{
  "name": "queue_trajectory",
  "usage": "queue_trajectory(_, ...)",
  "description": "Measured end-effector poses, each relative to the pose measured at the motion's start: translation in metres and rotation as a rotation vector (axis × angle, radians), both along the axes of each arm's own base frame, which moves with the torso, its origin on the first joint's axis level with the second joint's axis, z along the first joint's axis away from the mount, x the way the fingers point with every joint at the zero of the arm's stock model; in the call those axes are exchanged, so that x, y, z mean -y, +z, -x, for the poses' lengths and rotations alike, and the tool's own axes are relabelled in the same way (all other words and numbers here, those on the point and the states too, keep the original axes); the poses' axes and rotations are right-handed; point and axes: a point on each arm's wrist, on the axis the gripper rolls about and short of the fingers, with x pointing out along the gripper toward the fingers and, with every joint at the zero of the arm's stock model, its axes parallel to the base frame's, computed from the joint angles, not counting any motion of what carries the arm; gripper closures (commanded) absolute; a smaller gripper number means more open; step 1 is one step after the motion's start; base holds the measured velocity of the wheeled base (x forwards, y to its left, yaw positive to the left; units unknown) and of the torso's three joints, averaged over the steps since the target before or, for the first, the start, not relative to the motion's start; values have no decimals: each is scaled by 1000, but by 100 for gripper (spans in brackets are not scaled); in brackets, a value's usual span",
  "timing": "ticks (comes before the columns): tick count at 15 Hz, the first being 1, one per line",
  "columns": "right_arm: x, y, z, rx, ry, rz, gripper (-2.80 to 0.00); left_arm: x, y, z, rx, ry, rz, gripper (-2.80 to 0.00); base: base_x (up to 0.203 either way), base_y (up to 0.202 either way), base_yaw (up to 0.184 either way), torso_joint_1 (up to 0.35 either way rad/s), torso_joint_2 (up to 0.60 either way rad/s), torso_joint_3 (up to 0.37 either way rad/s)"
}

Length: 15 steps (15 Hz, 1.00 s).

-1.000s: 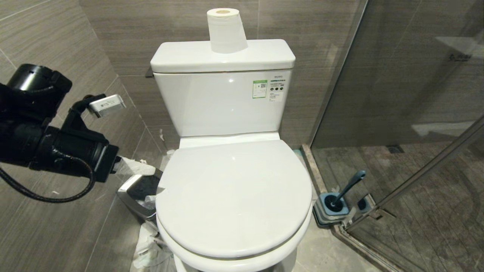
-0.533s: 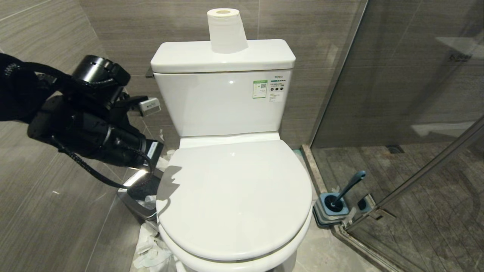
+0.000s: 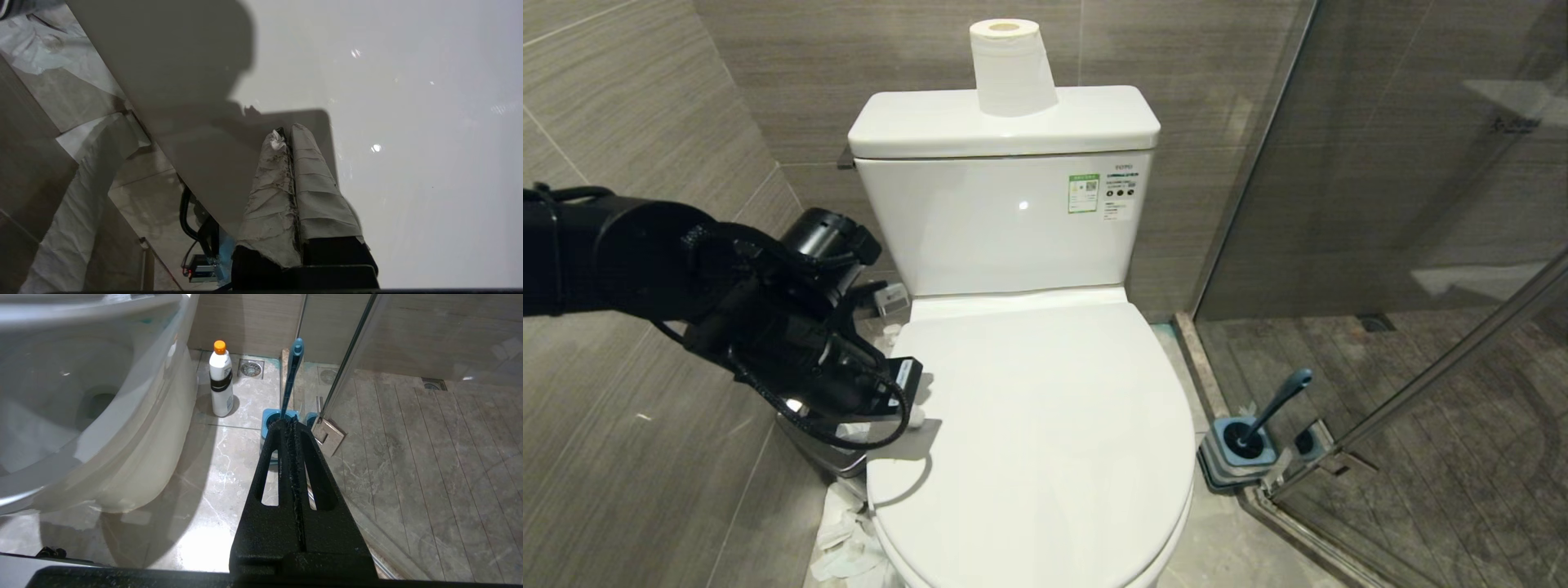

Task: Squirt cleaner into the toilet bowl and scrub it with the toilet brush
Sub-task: Close the toilet lid

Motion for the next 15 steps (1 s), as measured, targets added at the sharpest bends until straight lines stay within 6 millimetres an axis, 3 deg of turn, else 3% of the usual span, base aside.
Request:
queue_trajectory(4, 0, 0, 0, 0, 0, 0, 0, 3, -39, -6, 26, 63, 56, 0, 0, 0, 0, 0, 0, 0)
queue_trajectory(15, 0, 0, 0, 0, 0, 0, 0, 14, -90, -10, 129, 240, 277, 0, 0, 0, 0, 0, 0, 0)
